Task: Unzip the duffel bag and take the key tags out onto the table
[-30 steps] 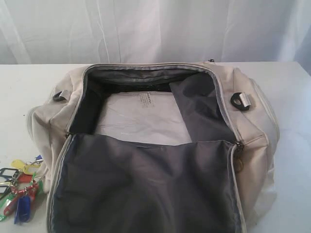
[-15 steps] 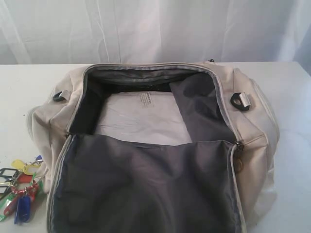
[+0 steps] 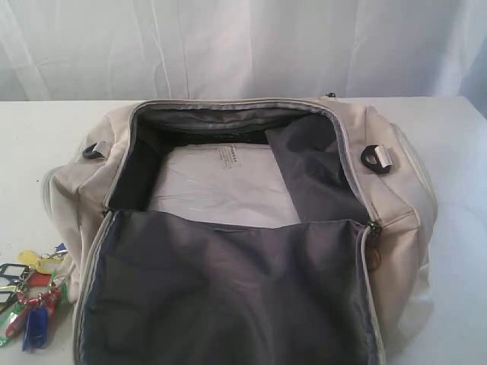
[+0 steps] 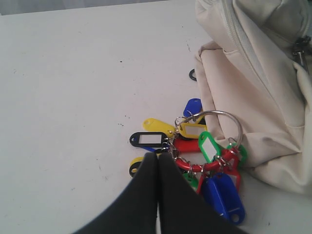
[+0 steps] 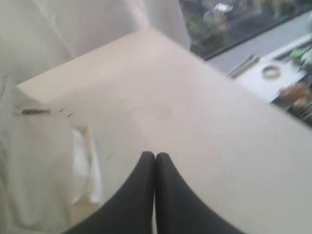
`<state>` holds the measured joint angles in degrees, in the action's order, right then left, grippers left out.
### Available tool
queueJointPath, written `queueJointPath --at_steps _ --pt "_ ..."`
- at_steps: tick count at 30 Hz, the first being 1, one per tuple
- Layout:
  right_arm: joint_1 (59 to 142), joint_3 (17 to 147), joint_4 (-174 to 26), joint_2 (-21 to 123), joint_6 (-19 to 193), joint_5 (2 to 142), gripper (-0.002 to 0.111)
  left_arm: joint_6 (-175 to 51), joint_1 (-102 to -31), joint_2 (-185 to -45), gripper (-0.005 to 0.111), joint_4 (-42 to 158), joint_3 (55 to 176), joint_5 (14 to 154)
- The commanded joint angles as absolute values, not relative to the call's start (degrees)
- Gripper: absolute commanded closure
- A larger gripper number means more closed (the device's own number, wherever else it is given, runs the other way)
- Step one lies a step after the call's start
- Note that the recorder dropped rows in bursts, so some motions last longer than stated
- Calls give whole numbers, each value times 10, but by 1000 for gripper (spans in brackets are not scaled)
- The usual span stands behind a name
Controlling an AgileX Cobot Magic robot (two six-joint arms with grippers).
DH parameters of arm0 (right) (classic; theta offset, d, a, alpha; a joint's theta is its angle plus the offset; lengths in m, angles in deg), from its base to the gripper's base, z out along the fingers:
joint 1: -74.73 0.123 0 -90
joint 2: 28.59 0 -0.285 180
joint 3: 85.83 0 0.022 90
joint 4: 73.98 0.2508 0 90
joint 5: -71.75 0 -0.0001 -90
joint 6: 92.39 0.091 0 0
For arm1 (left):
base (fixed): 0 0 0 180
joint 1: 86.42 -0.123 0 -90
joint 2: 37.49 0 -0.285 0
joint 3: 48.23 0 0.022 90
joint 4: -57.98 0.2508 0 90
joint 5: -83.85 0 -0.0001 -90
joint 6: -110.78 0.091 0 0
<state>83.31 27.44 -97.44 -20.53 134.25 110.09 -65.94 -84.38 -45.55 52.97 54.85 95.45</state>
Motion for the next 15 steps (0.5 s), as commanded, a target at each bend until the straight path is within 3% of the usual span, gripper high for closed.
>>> queueJointPath --at_steps 1,7,10,15 --pt "830 228 -824 -208 1342 1077 108 -665 -845 -453 107 524 545 954" --pt "830 170 -800 -208 1312 975 108 -665 -845 -453 107 524 545 954" --pt "830 170 -800 -208 1168 902 108 -665 -845 -453 107 524 545 954" --pt "830 170 -782 -208 902 909 108 -665 -845 -453 107 524 545 954"
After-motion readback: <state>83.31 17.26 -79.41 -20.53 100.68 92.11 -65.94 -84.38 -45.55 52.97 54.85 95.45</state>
